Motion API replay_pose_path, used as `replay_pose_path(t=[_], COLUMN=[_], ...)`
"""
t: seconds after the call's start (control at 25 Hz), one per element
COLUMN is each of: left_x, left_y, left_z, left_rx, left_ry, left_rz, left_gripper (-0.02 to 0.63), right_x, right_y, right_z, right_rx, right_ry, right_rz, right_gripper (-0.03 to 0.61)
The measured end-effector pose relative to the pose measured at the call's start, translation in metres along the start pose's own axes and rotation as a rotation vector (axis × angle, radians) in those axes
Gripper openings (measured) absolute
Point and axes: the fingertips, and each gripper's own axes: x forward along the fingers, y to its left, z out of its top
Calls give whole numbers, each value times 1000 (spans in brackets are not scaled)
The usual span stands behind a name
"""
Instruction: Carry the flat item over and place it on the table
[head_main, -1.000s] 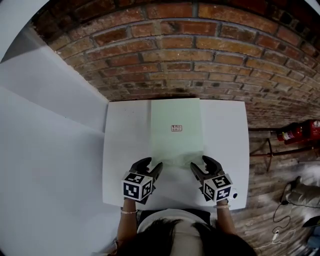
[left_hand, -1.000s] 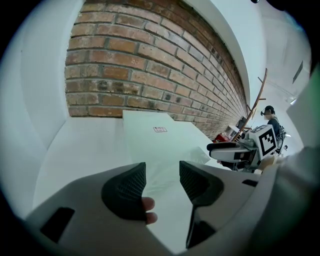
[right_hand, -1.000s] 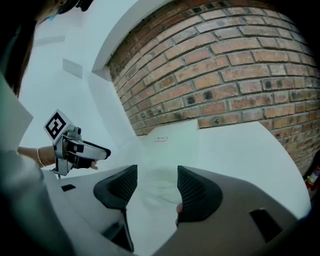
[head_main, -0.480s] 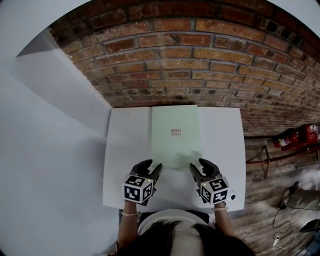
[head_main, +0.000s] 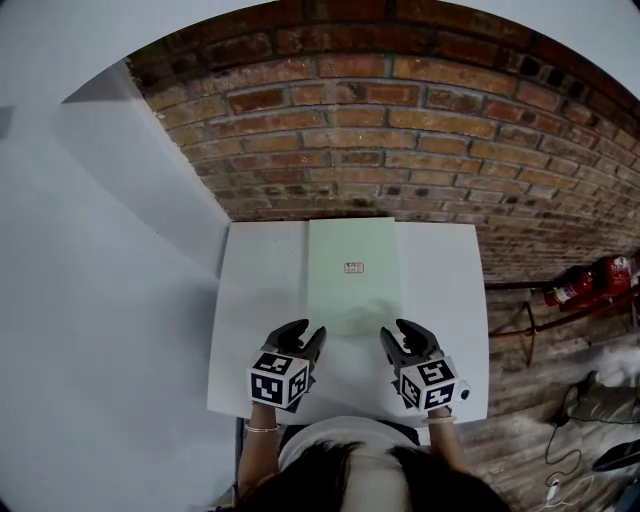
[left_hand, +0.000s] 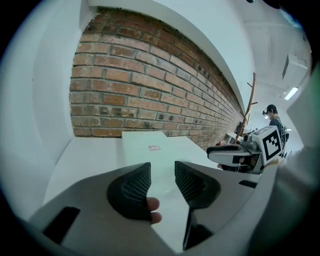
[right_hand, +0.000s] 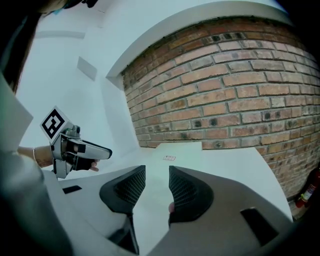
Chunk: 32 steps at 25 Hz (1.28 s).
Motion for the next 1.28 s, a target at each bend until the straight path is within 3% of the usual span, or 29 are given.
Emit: replay_pose_path(t=[1.28], left_x=[-41], left_y=[-22], left_z=[48], left_rx=[65], left_ry=[-189], left_rz=[64], left_gripper=[54], right_x=[-39], right_y=[21], right_z=[69], right_rx=[-77], right_ry=[-202], right_rz=[-29], right_gripper=[77])
